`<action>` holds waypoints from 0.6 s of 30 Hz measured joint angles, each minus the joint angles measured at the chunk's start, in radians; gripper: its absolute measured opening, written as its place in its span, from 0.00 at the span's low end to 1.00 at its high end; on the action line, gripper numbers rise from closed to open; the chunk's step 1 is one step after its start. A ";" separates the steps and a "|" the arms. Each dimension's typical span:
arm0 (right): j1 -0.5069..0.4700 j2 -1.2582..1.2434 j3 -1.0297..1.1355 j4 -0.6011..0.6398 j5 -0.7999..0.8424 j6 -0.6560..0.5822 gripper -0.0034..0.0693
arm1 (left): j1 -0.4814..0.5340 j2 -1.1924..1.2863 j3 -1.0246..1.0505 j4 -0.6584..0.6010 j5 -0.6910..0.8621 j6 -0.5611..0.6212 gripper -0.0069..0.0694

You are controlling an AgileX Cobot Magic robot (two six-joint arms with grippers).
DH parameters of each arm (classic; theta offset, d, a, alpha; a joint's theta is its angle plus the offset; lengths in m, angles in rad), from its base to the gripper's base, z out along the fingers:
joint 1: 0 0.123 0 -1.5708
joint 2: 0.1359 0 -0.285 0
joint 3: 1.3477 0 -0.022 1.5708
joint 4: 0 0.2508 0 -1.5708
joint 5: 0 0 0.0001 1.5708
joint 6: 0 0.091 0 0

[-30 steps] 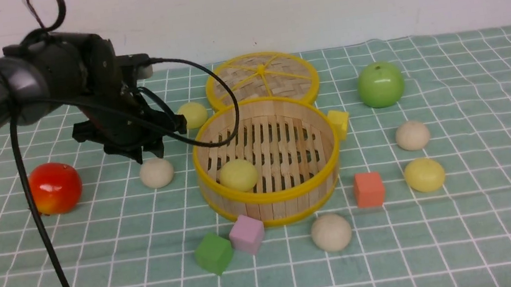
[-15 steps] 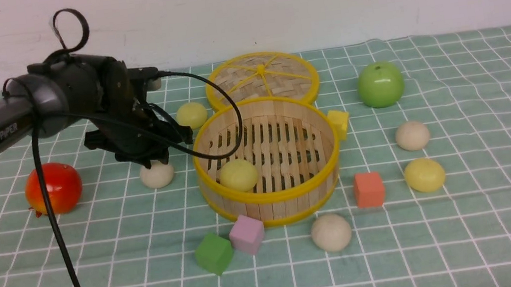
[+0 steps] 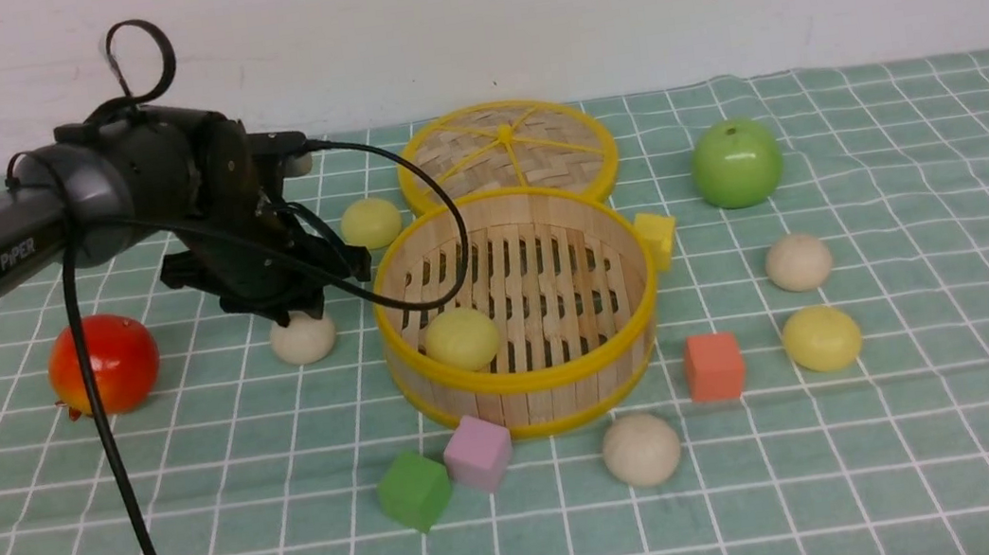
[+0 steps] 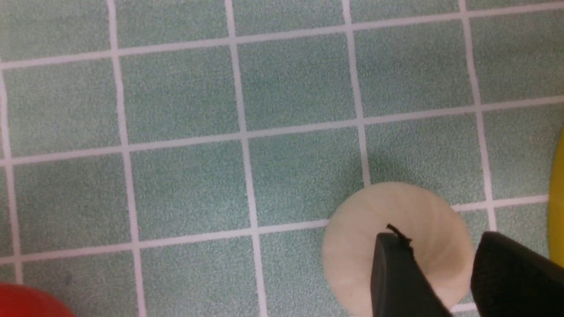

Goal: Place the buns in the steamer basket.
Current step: Use the left arm to grab a steamed stuffed bun

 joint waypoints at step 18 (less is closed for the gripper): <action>0.000 0.000 0.000 0.000 0.000 0.000 0.38 | 0.000 -0.007 -0.001 0.011 -0.015 0.000 0.42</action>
